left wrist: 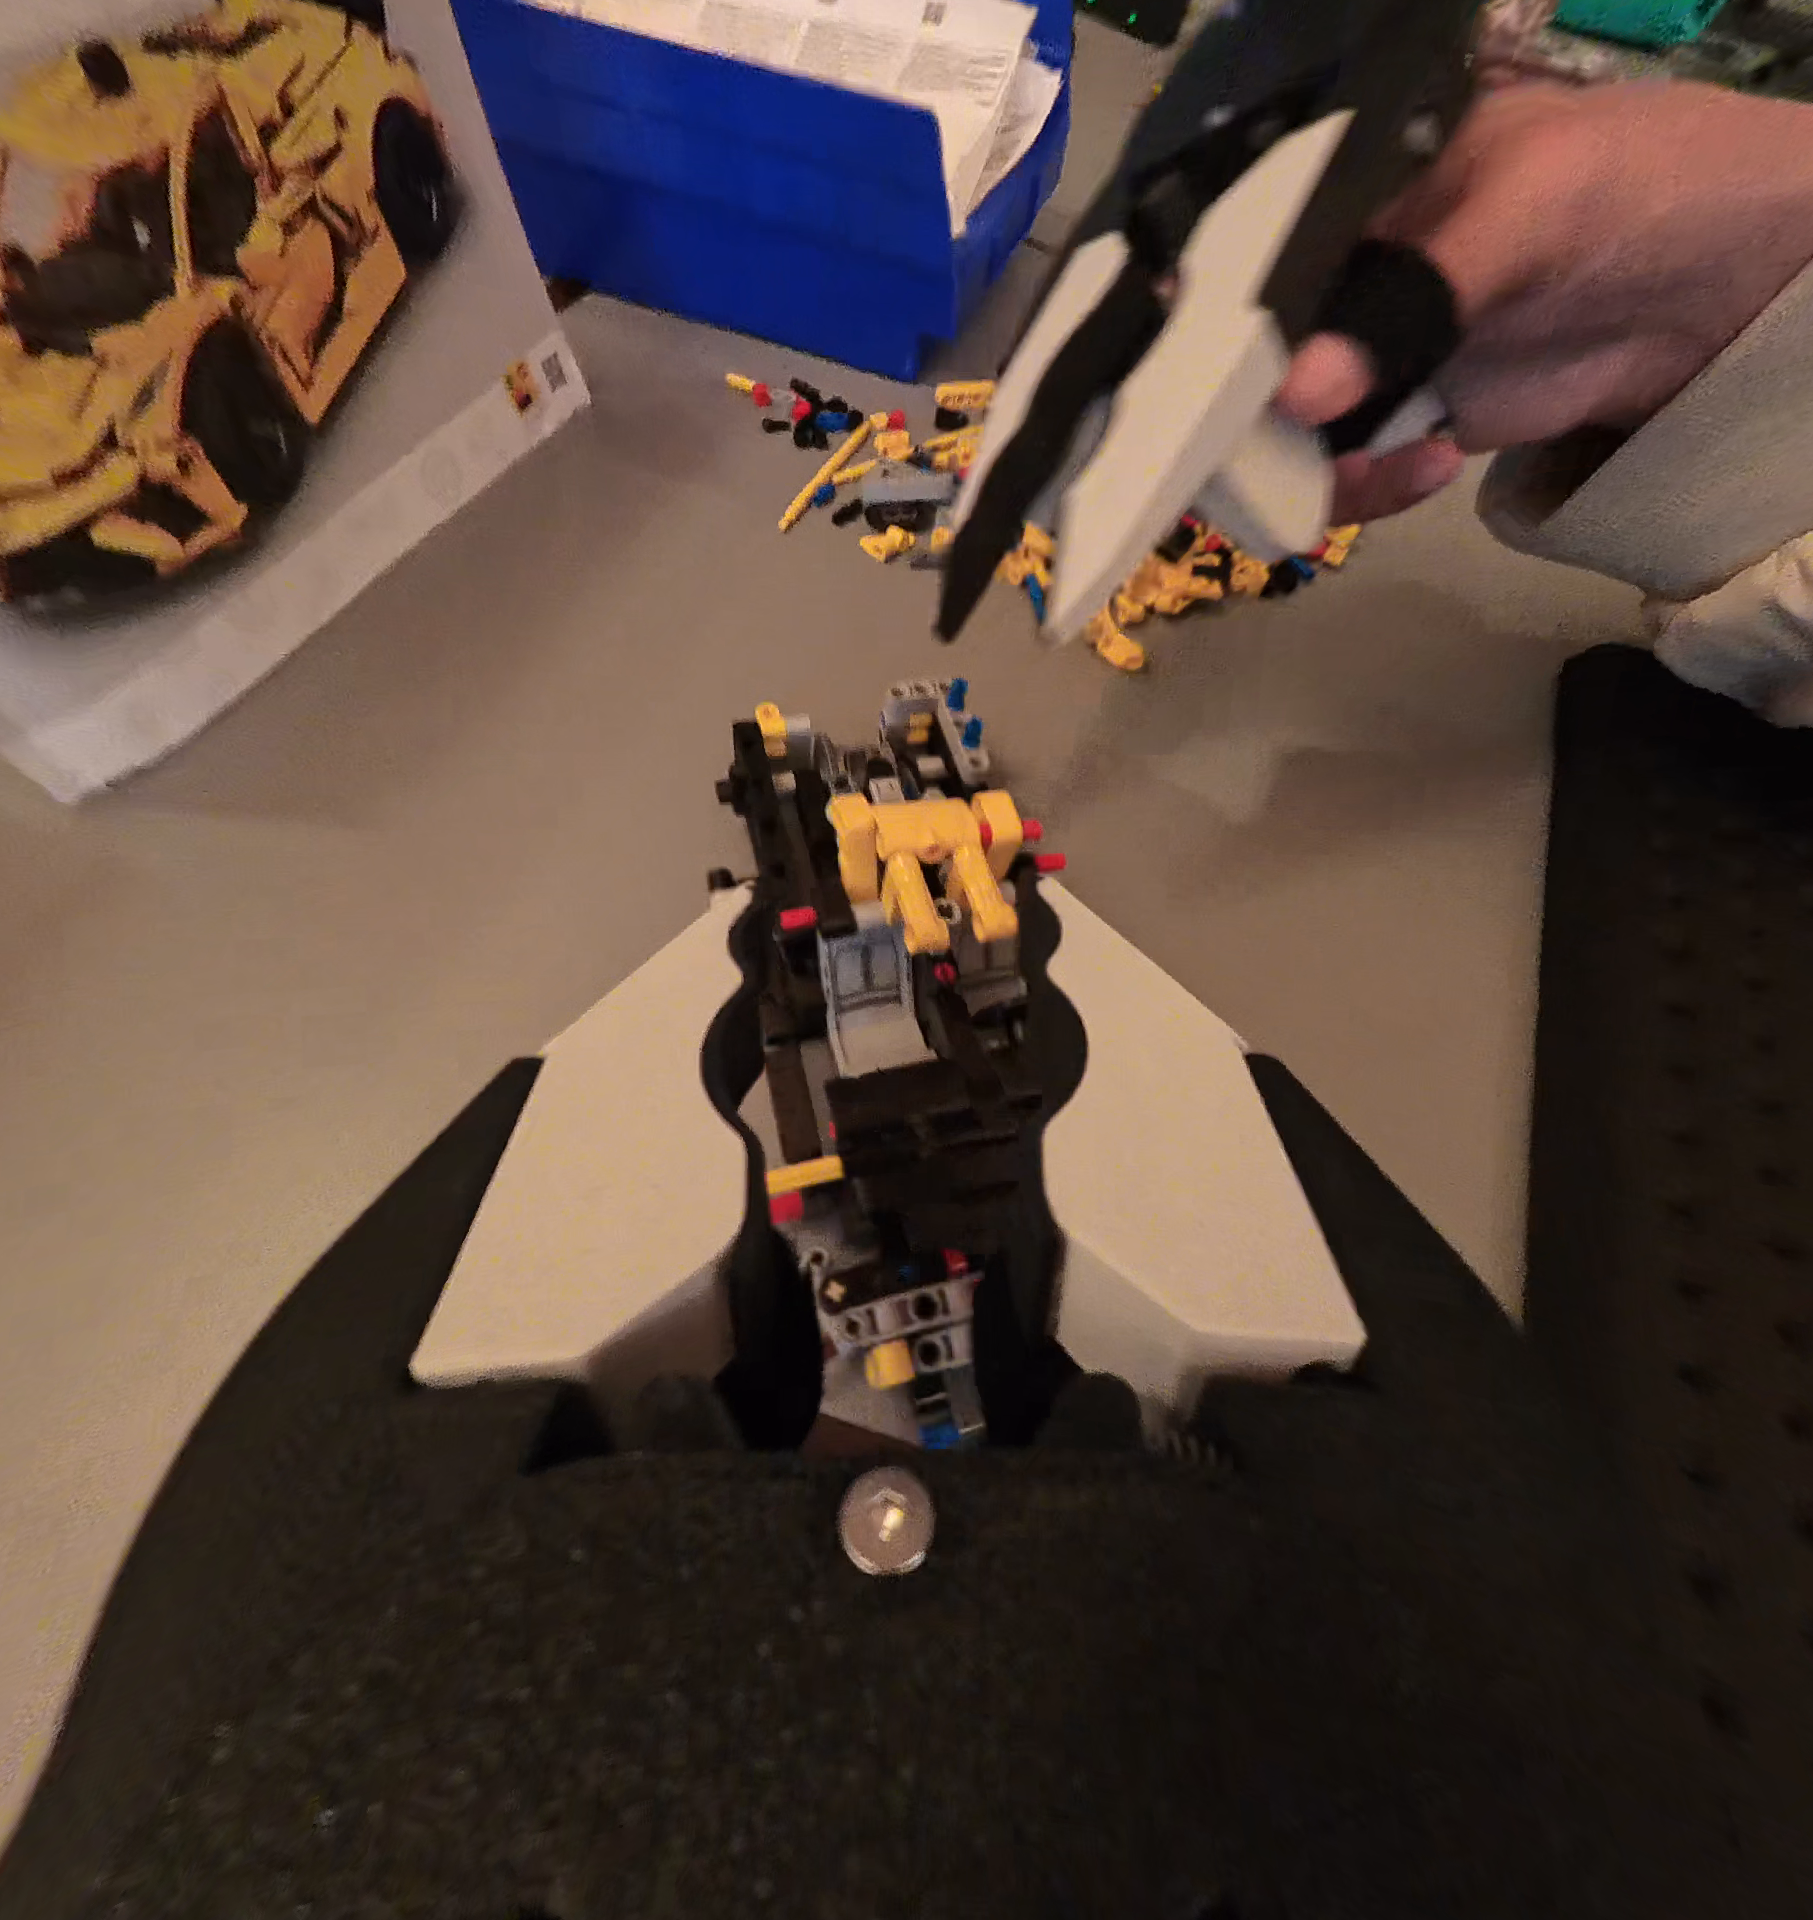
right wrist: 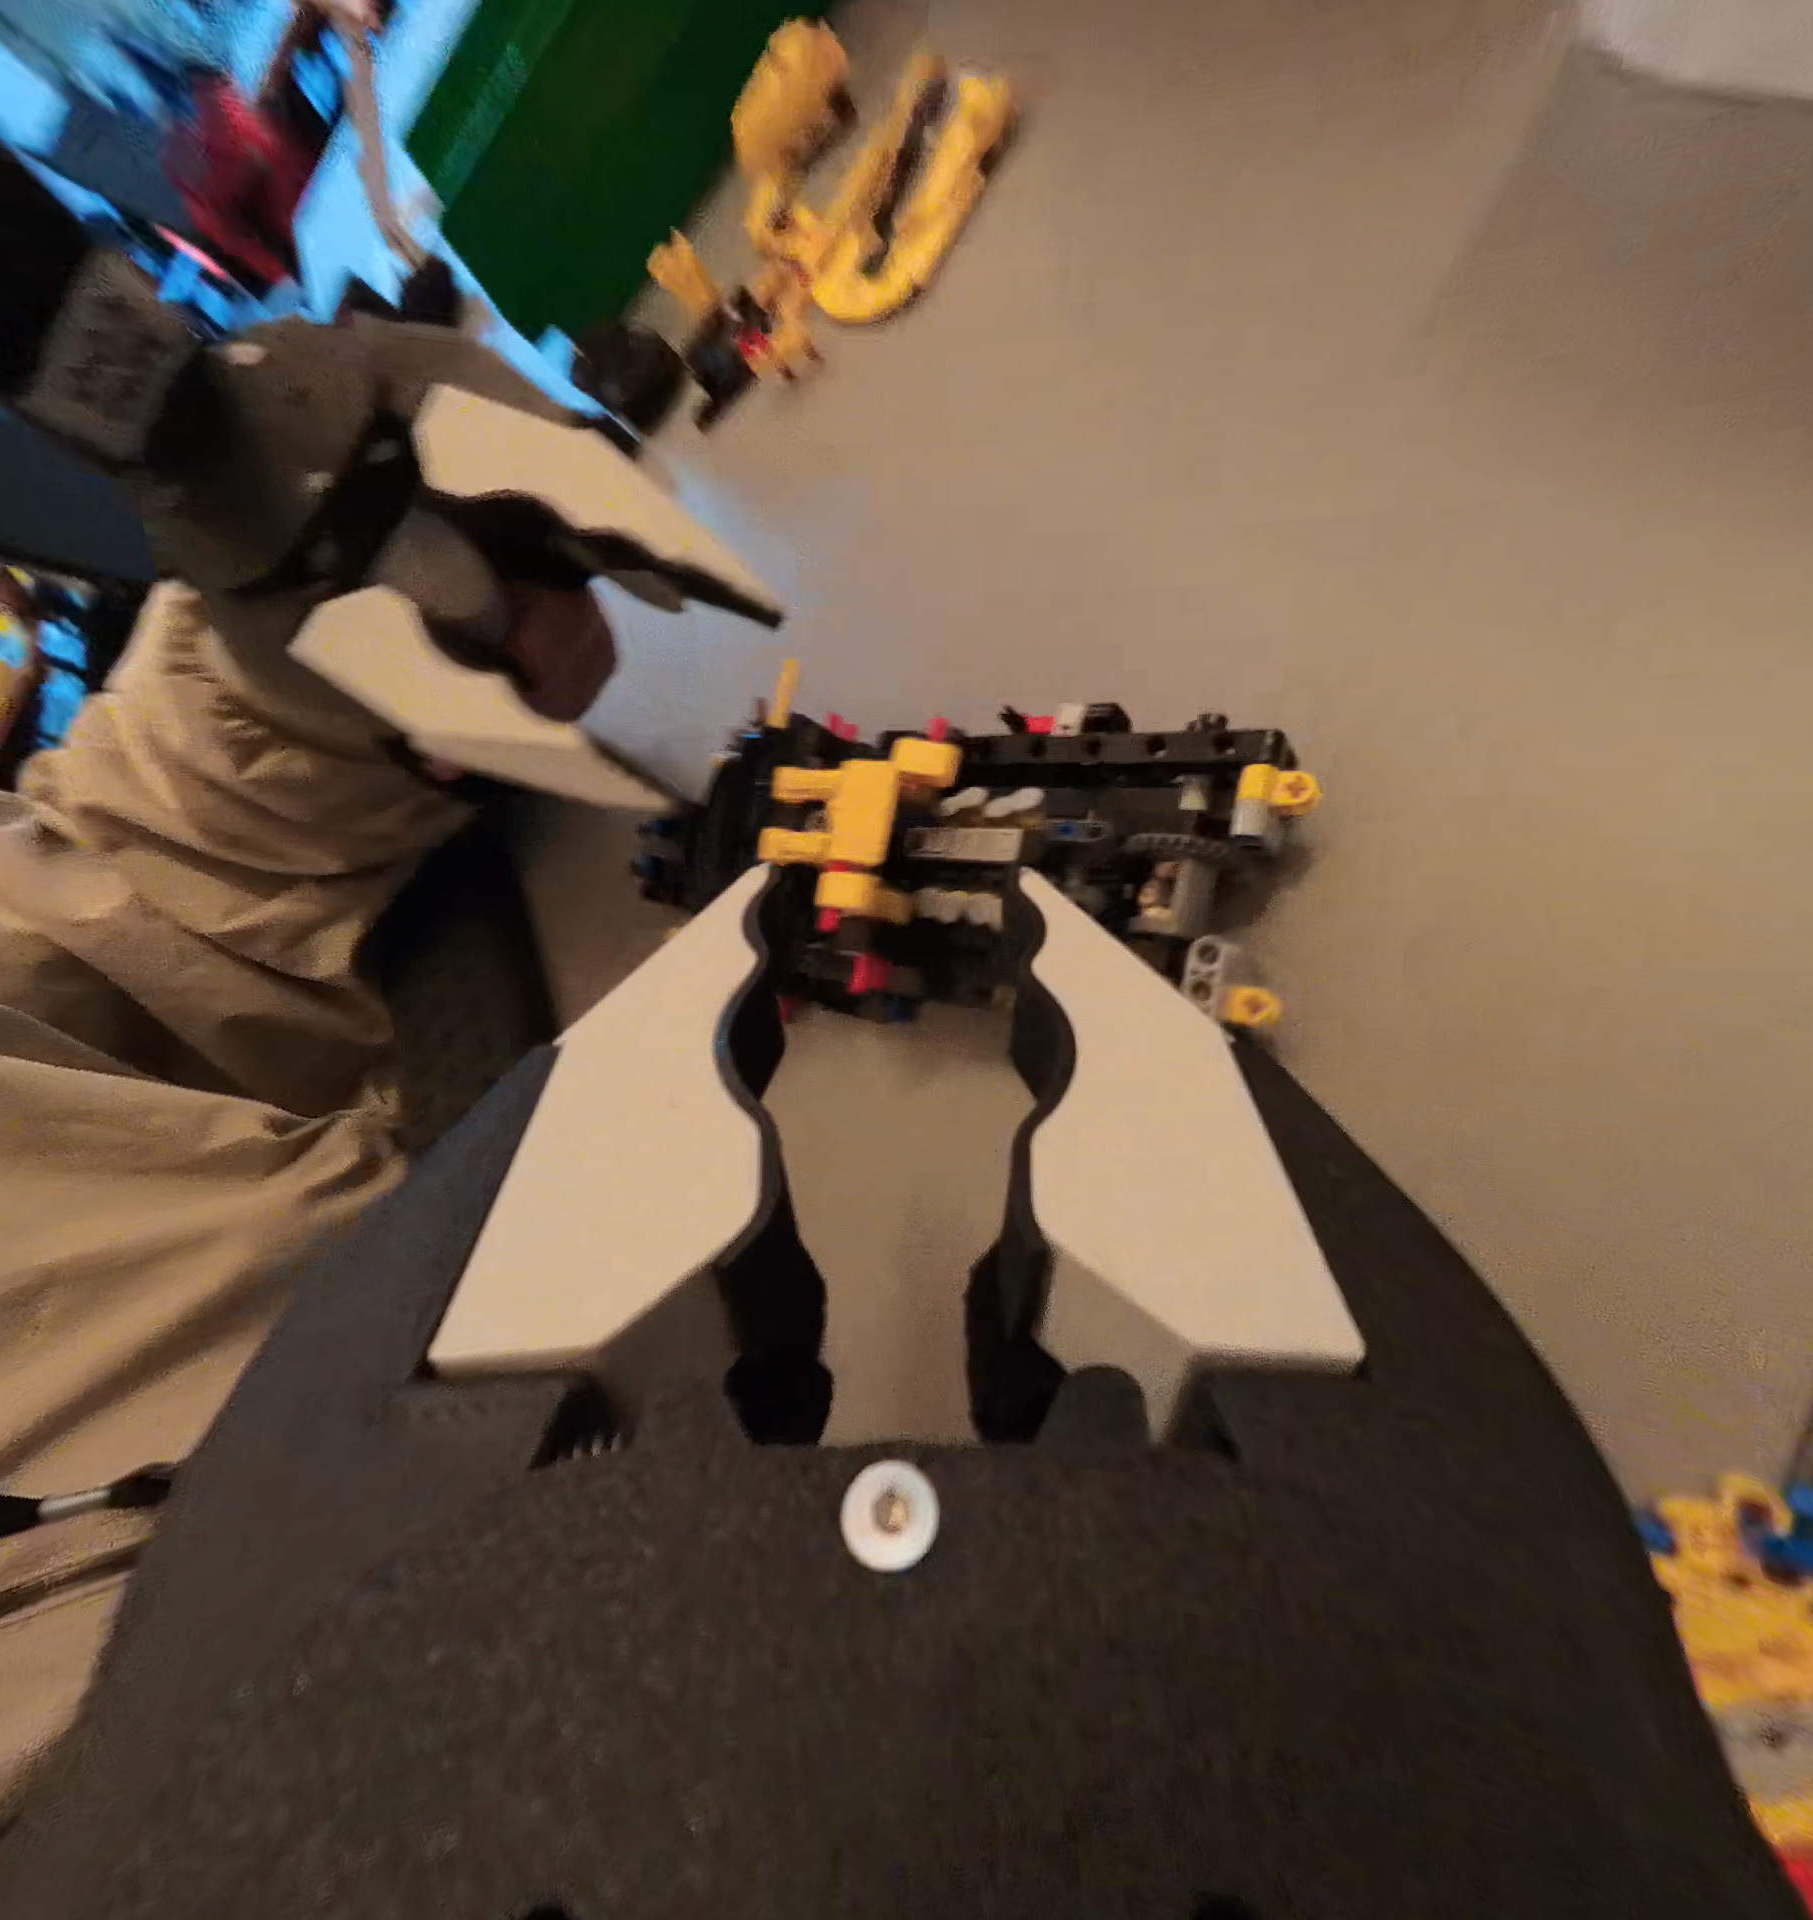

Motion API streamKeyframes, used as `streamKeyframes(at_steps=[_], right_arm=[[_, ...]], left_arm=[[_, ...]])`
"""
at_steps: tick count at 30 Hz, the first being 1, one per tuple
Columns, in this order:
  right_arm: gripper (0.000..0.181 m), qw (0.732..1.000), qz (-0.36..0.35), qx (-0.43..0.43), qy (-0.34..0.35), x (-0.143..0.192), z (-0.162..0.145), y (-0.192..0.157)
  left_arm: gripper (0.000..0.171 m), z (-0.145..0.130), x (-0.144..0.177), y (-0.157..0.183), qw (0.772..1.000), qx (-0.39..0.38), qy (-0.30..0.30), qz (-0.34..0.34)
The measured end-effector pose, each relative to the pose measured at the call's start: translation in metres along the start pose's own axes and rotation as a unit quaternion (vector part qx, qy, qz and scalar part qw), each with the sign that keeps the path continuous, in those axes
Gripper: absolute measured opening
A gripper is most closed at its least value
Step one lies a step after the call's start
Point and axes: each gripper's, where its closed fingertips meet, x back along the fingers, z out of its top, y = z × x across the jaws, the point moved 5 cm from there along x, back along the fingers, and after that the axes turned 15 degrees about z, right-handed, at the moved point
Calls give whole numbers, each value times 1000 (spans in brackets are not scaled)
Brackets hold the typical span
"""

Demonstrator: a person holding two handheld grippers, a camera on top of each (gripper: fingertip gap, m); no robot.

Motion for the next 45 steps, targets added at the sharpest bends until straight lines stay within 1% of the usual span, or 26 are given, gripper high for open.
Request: streamKeyframes(at_steps=[2, 4, 6, 8, 9, 11, 13, 15, 20, 22, 25, 28, 30, 31, 32, 33, 34, 35, 36, 37, 38, 40, 42, 43, 44, 45], right_arm=[[33, 1000, 14, 0, -18, -18, 2, 11], [29, 999, 44, -1, -10, -28, -1, 11], [26, 998, 66, 0, 20, -31, -4, 14], [20, 992, 109, -8, 57, -32, -5, 12], [18, 991, 123, -15, 54, -32, -7, 11], [18, 991, 122, -9, 47, -33, -8, 12], [19, 991, 128, -23, 36, -38, -11, 16], [21, 990, 135, -33, 25, -42, -13, 17], [11, 989, 142, -21, 26, -43, -12, 13], [10, 990, 134, -20, 25, -44, -11, 13], [5, 992, 118, -24, 32, -44, -9, 14], [3, 995, 90, 5, 28, -45, -6, 13], [3, 996, 77, 18, 31, -46, -4, 12], [3, 995, 80, 29, 47, -46, 0, 10], [3, 987, 127, 30, 96, -44, 11, -2], [2, 979, 157, 19, 131, -39, 21, -10], [3, 985, 127, 26, 117, -39, 21, -7], [3, 992, 81, 52, 85, -39, 16, -2], [3, 990, 92, 57, 87, -39, 15, -5], [3, 985, 125, 46, 109, -37, 17, -10], [3, 983, 134, 43, 121, -35, 18, -12], [3, 986, 100, 62, 119, -25, 19, -8], [3, 986, 74, 81, 122, -5, 19, -7], [4, 989, 25, 93, 116, 13, 18, -1], [3, 988, -50, 104, 102, 36, 14, 7], [4, 984, -127, 103, 70, 62, 3, 16]], left_arm=[[48, -10, -7, 7, 1000, -18, -3, 23], [48, -14, -11, 9, 998, -25, 13, 50], [48, -13, -10, 10, 998, -11, 24, 50], [48, -13, -7, 14, 999, -18, 24, 38], [48, -14, -8, 17, 999, -25, 18, 34], [48, -19, -14, 23, 999, -39, 6, 32], [48, -21, -21, 25, 998, -48, -6, 48], [48, -20, -25, 24, 998, -46, -5, 54], [36, -19, -27, 24, 999, -30, 4, 33], [29, -18, -27, 24, 998, -38, 6, 44], [28, -17, -28, 26, 997, -61, 5, 51], [26, -17, -28, 26, 994, -87, 0, 64], [27, -17, -28, 26, 994, -84, 1, 65], [26, -17, -28, 30, 996, -82, 3, 46], [26, -17, -28, 40, 997, -76, 6, 9], [26, -16, -28, 50, 997, -80, 9, -13], [24, -15, -29, 51, 995, -95, 5, 5], [23, -14, -30, 45, 994, -102, -6, 40], [23, -14, -31, 38, 993, -102, -11, 64], [24, -15, -31, 34, 993, -95, -7, 65], [24, -16, -30, 33, 995, -84, -2, 51], [24, -17, -28, 30, 997, -70, -3, 38], [24, -17, -27, 26, 996, -76, -4, 53], [24, -18, -26, 25, 994, -86, 0, 62], [24, -18, -25, 24, 993, -93, 5, 65], [24, -19, -25, 23, 993, -96, 8, 63]])
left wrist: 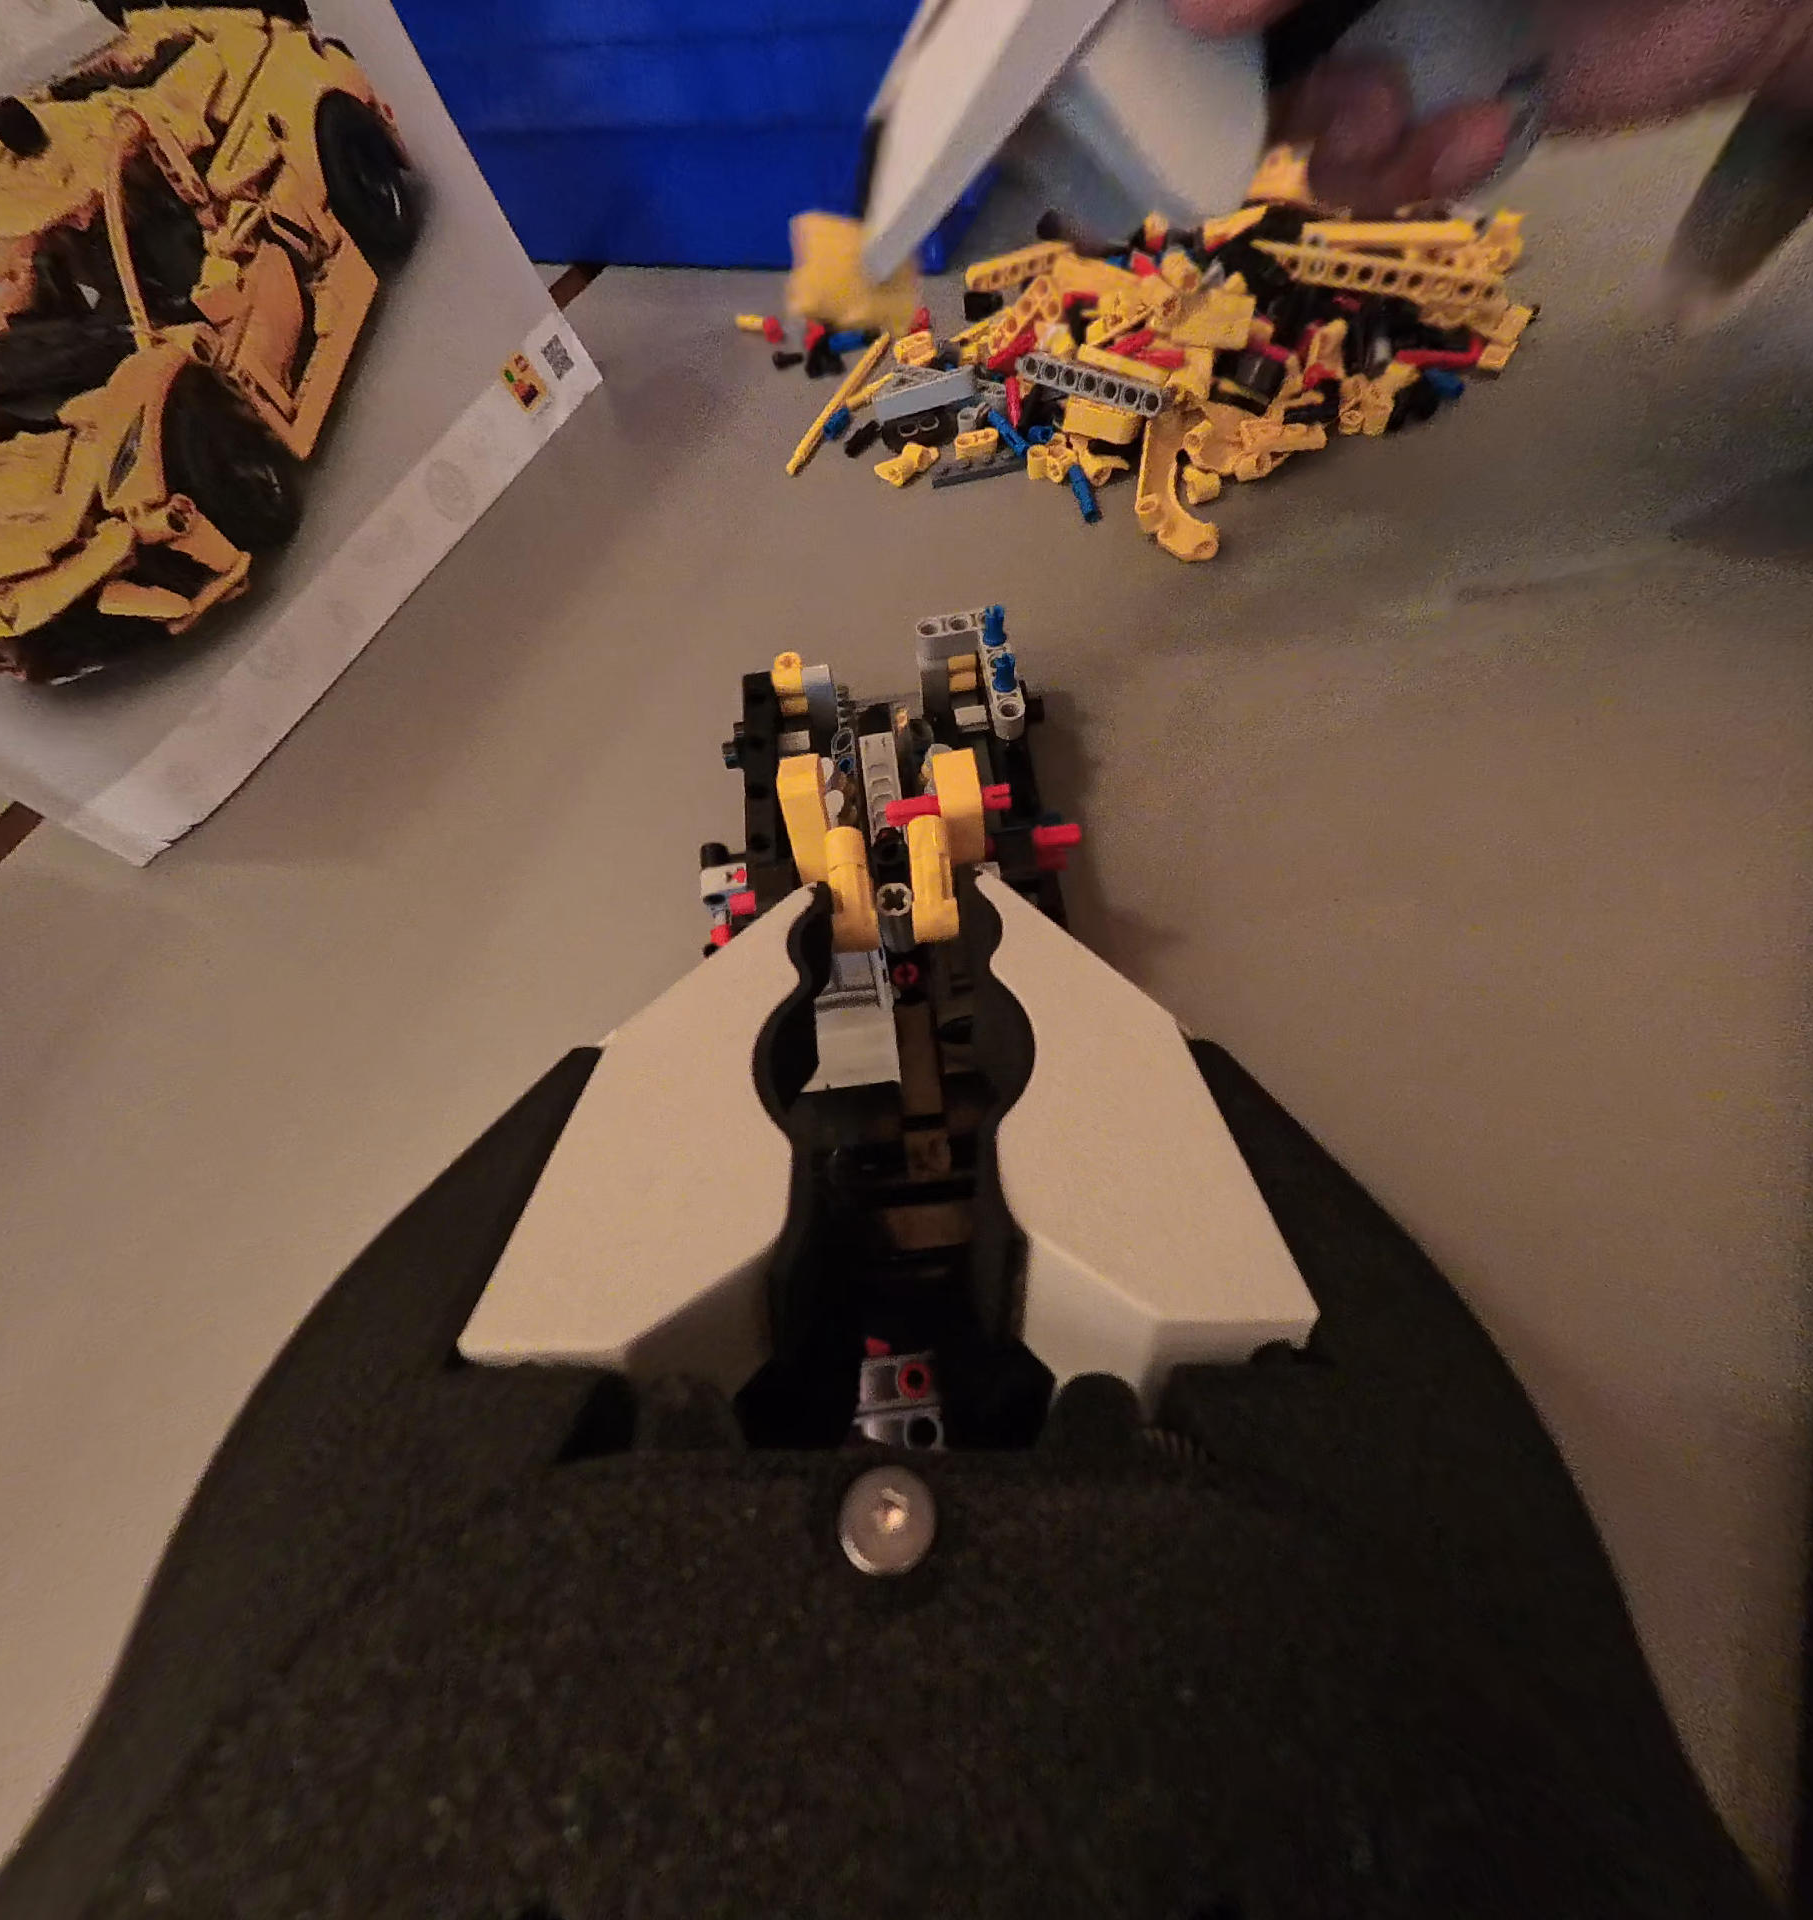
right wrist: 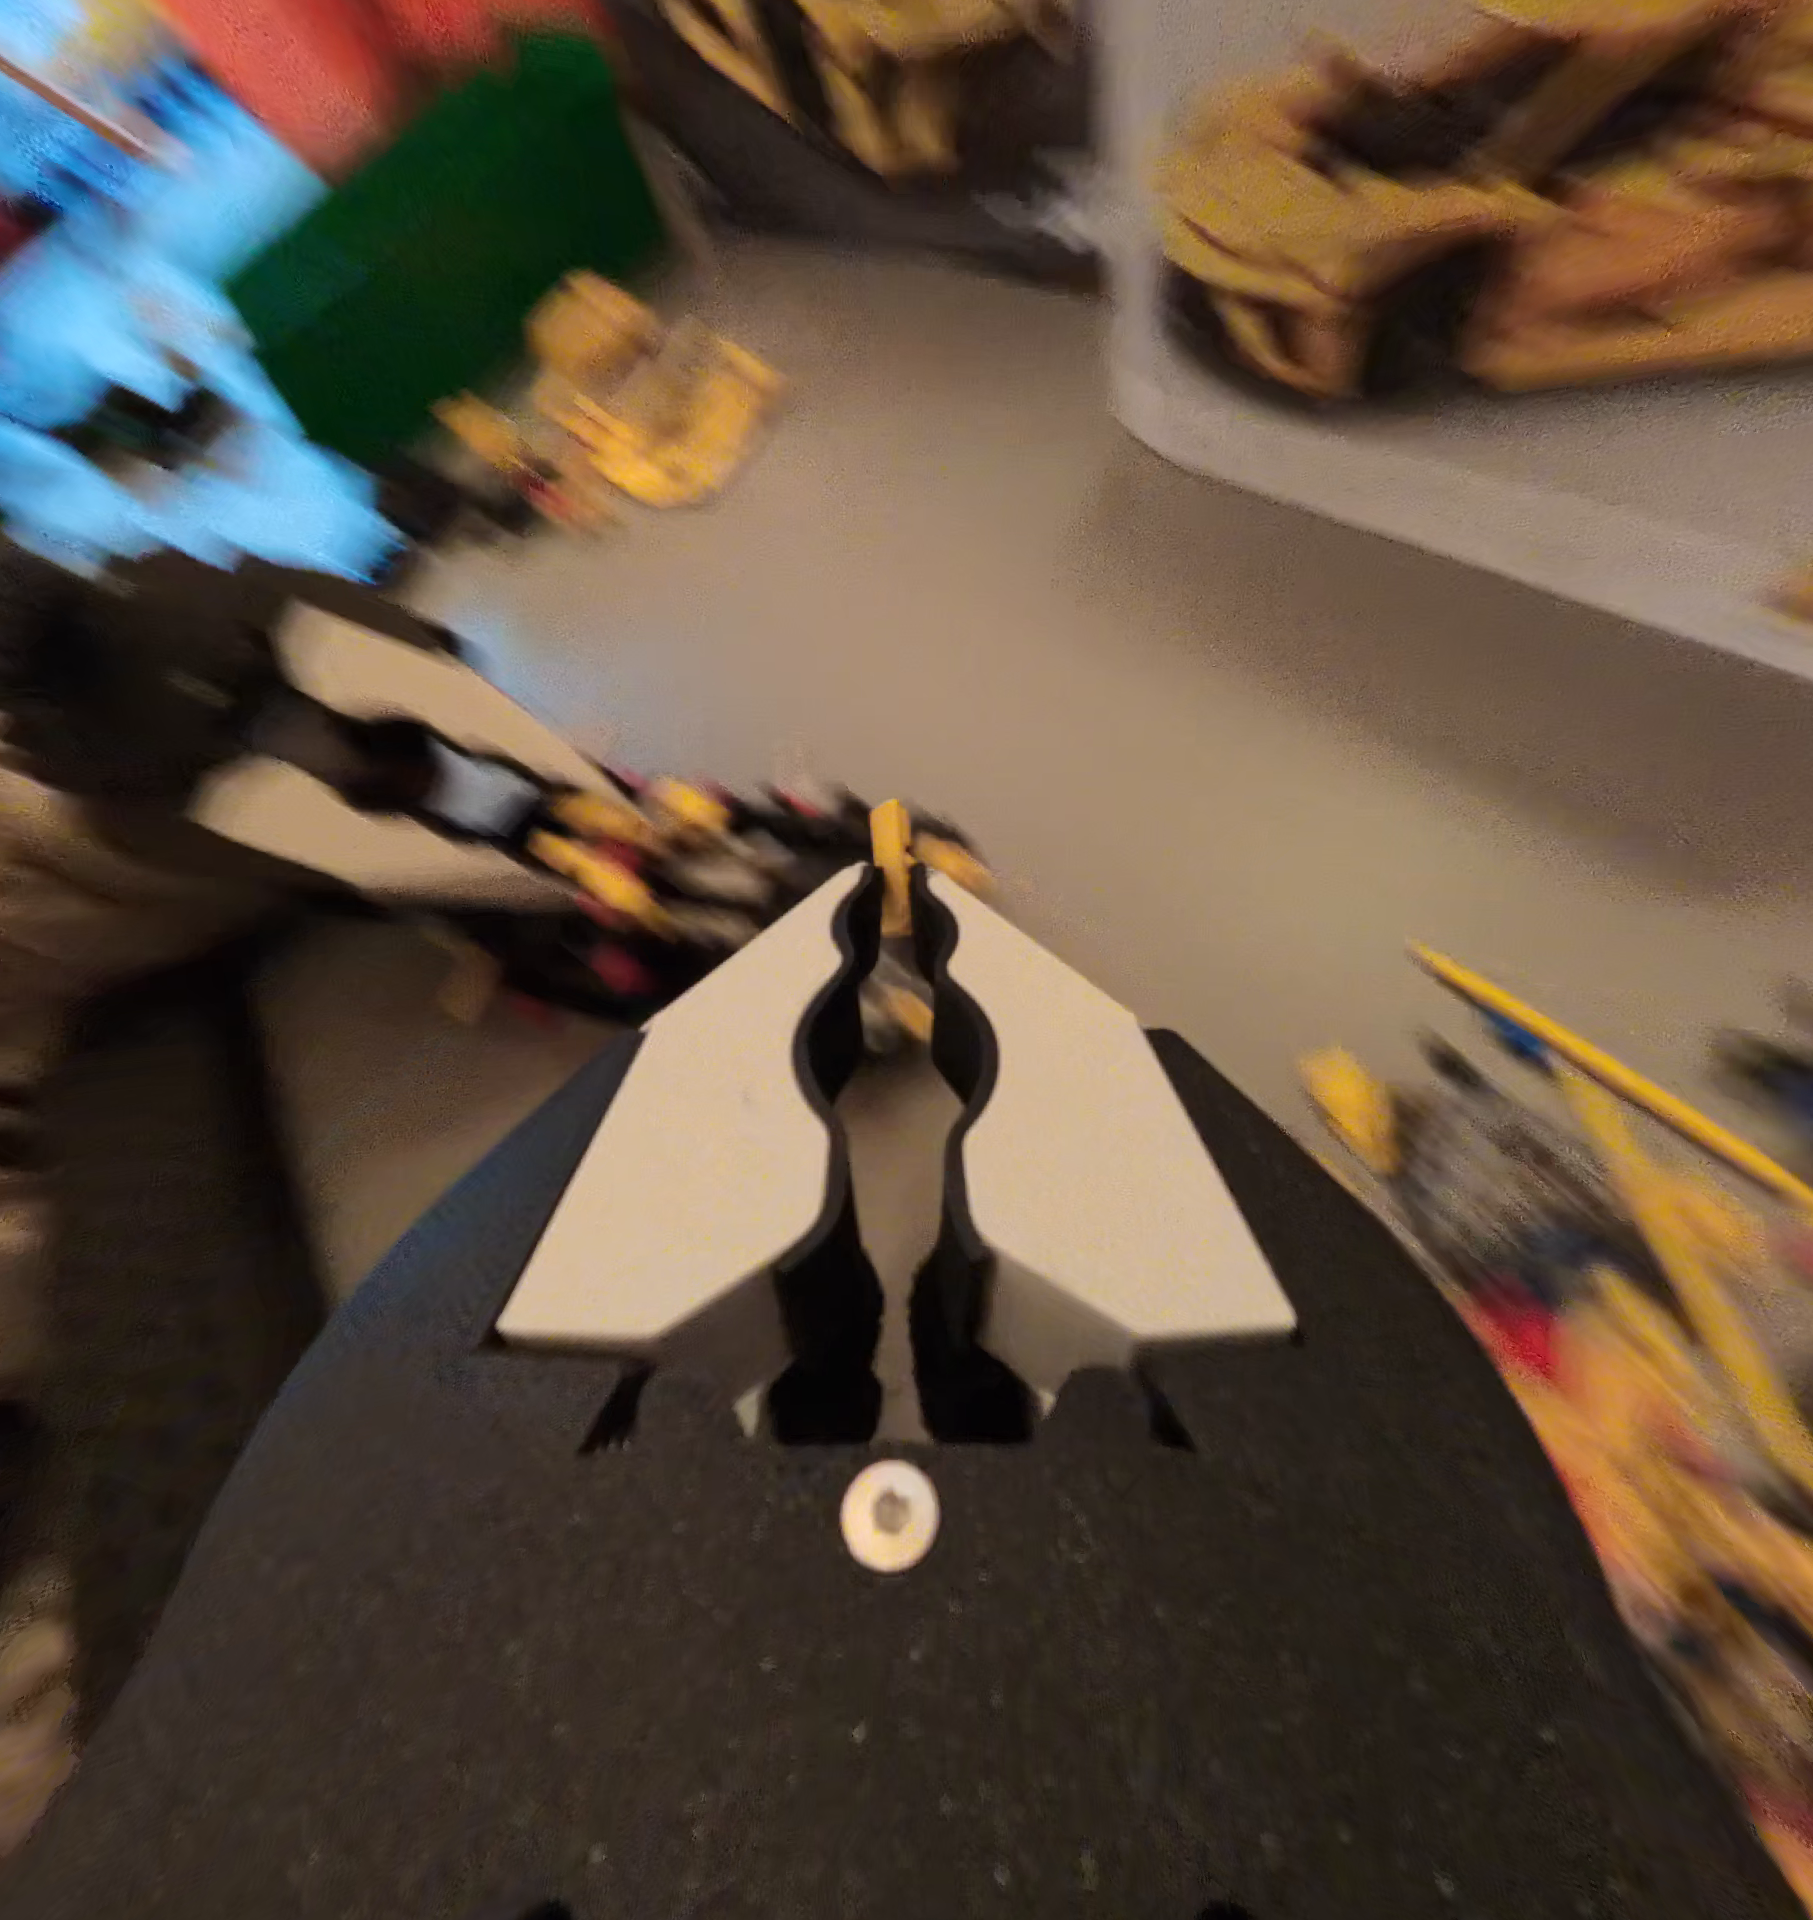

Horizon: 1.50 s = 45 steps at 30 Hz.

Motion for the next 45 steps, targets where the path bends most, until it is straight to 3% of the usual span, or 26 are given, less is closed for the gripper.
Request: streamKeyframes(at_steps=[2, 4, 8, 10, 13, 16, 18, 20, 26, 30, 39, 45], right_arm=[[5, 989, -101, -32, -103, 50, -34, 17], [4, 970, -175, -73, -150, 92, -65, 28], [13, 967, -184, -85, -152, 111, -86, 33], [22, 973, -168, -48, -149, 100, -86, 30], [32, 980, -135, 80, -120, 64, -63, 9], [34, 967, 24, 232, -103, -4, -47, -49], [32, 955, 118, 267, -59, -41, -41, -84], [33, 946, 162, 275, -54, -65, -43, -100], [26, 942, 129, 299, -82, -86, -53, -102], [16, 949, 147, 264, -88, -88, -55, -99], [16, 960, 162, 204, -106, -92, -57, -96], [14, 950, 145, 249, -116, -92, -58, -95]], left_arm=[[24, -1, 1, 0, 1000, 5, 5, -19], [24, -2, 3, -1, 999, 9, 10, -40], [24, -3, 4, -3, 998, 24, 13, -62], [24, -3, 4, -2, 997, 13, 19, -71], [24, -4, 8, 2, 994, -8, 28, -102], [24, -8, 19, 8, 985, -37, 42, -161], [24, -10, 24, 10, 981, -41, 47, -185], [24, -11, 26, 10, 980, -42, 48, -186], [24, -11, 26, 10, 981, -39, 48, -185], [24, -11, 26, 10, 981, -38, 48, -185], [24, -11, 26, 10, 981, -36, 47, -185], [24, -11, 26, 11, 981, -36, 46, -185]])
